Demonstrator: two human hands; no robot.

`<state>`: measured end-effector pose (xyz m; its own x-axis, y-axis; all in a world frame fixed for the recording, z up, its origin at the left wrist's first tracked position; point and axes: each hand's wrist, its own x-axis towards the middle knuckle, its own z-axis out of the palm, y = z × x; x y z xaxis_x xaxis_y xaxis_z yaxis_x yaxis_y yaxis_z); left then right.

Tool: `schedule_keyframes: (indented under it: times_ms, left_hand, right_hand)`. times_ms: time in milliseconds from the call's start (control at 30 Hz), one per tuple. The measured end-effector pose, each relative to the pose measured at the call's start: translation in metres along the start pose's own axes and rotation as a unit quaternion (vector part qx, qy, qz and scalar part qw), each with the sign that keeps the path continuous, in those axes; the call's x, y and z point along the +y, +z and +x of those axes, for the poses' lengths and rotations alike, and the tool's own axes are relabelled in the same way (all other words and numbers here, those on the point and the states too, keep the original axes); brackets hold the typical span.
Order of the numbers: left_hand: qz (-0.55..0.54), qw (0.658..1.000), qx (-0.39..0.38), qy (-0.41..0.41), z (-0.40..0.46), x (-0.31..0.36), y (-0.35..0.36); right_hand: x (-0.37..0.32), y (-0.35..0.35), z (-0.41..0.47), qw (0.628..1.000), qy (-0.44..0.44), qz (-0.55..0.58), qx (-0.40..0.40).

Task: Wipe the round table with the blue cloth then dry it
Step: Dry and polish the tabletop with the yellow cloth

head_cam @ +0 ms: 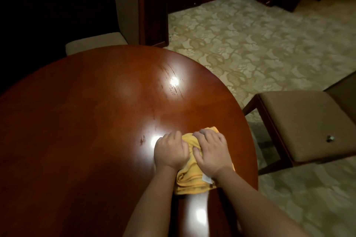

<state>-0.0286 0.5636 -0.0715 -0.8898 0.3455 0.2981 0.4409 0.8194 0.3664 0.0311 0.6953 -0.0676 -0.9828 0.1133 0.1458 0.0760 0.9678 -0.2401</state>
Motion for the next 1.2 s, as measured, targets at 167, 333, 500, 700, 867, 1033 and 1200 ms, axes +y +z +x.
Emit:
schedule_keyframes:
  times_ms: [167, 333, 500, 700, 867, 1033, 1200]
  left_hand:
    - [-0.004, 0.999, 0.044, 0.021, 0.035, -0.001, 0.012]
    - [0.015, 0.996, 0.091, -0.005, 0.100, -0.005, 0.033]
    - [0.056, 0.994, 0.078, -0.045, 0.155, -0.013, 0.055]
    - [0.100, 0.987, 0.076, -0.098, 0.187, -0.018, 0.065]
    - [0.099, 0.987, 0.056, -0.114, 0.168, -0.007, 0.057]
    - [0.083, 0.991, 0.037, -0.102, 0.121, 0.024, 0.048]
    - [0.059, 0.996, -0.002, -0.072, 0.058, 0.063, 0.035]
  right_hand:
    - [0.012, 0.005, 0.035, 1.000, 0.005, -0.005, 0.005]
    - [0.036, 0.012, 0.107, 1.000, -0.019, -0.005, 0.019]
    - [0.056, 0.021, 0.178, 0.997, -0.070, 0.016, 0.021]
    - [0.068, 0.028, 0.228, 0.992, -0.124, 0.033, 0.006]
    - [0.068, 0.019, 0.215, 0.989, -0.142, 0.049, 0.005]
    - [0.080, 0.001, 0.158, 0.989, -0.136, 0.058, -0.024]
    - [0.090, -0.016, 0.072, 0.993, -0.100, 0.042, -0.048]
